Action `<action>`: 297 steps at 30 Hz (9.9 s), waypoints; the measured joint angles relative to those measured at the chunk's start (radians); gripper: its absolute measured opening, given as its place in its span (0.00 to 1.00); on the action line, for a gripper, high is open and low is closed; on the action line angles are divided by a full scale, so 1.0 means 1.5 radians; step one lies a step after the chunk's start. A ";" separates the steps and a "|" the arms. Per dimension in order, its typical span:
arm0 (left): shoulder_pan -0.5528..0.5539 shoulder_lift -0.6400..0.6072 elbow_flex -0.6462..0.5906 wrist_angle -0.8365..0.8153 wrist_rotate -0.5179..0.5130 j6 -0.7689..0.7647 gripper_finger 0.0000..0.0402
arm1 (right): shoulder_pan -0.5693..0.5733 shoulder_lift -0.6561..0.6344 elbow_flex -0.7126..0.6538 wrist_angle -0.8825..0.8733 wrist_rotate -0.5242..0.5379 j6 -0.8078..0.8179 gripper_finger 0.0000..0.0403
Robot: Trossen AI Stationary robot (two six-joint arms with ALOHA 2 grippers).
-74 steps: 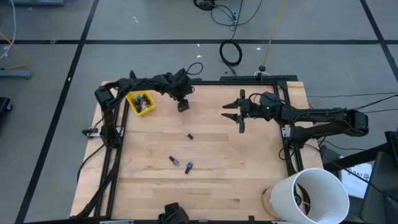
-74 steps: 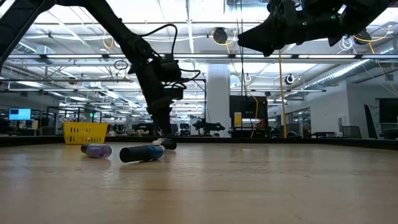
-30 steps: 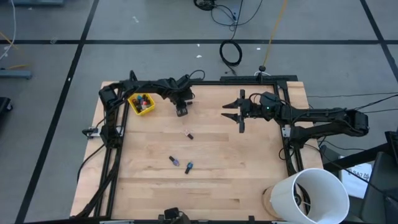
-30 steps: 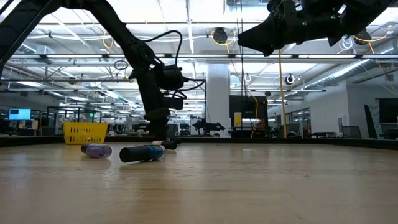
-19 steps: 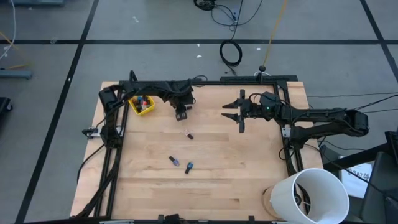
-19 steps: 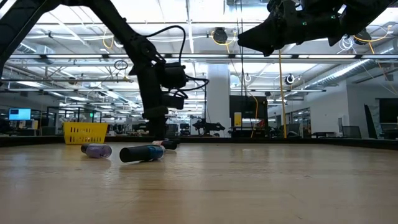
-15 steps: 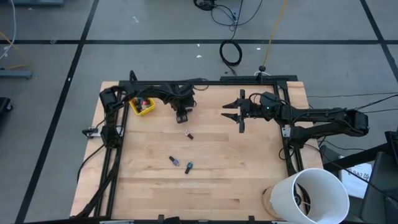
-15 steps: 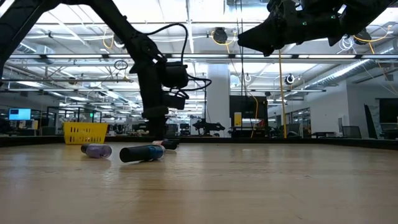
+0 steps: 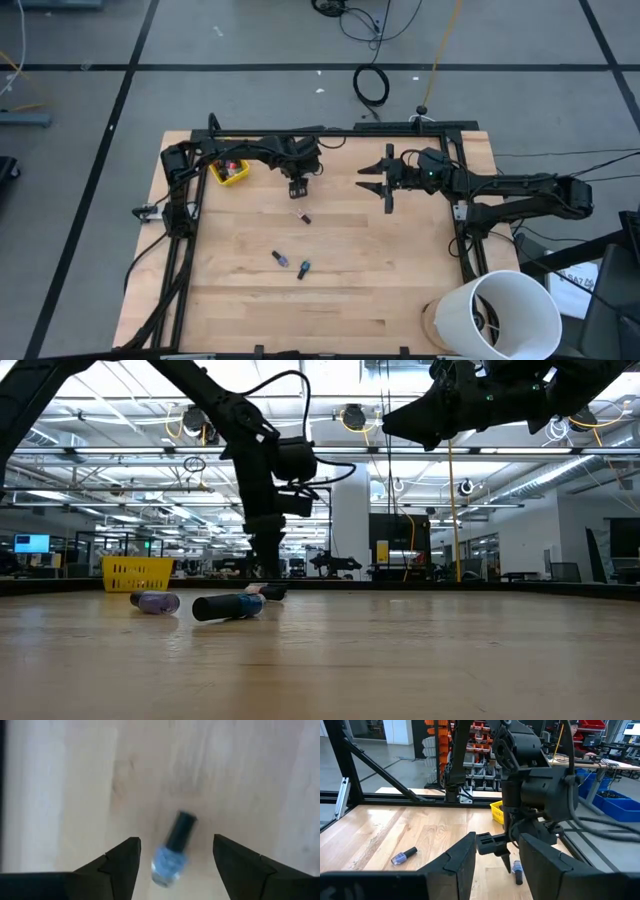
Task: Pick & Place Nail Polish
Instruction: Put the light blue nail polish into the yellow bin, then put the purple nail polish into the yellow bin
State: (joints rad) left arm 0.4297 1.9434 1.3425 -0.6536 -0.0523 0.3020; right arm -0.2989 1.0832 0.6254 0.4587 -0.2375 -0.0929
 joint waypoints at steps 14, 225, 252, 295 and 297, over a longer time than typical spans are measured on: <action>0.007 0.000 -0.004 0.047 0.087 0.072 0.50 | 0.000 0.000 0.000 0.000 0.000 -0.001 0.35; -0.335 -0.580 -0.642 0.581 0.247 -0.140 0.48 | -0.001 0.000 0.000 -0.045 0.004 0.001 0.35; -0.416 -0.347 -0.642 0.551 0.116 -0.107 0.45 | 0.000 0.001 0.000 -0.045 0.004 0.004 0.35; -0.372 -0.317 -0.643 0.615 0.131 -0.251 0.27 | 0.000 0.001 0.000 -0.046 0.004 0.002 0.35; -0.372 -0.316 -0.644 0.627 0.122 -0.269 0.29 | 0.000 0.000 0.000 -0.046 0.004 0.002 0.35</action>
State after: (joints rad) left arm -0.1284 1.4693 0.3767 0.2865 0.1313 -0.1011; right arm -0.2995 1.0838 0.6254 0.3901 -0.2321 -0.0898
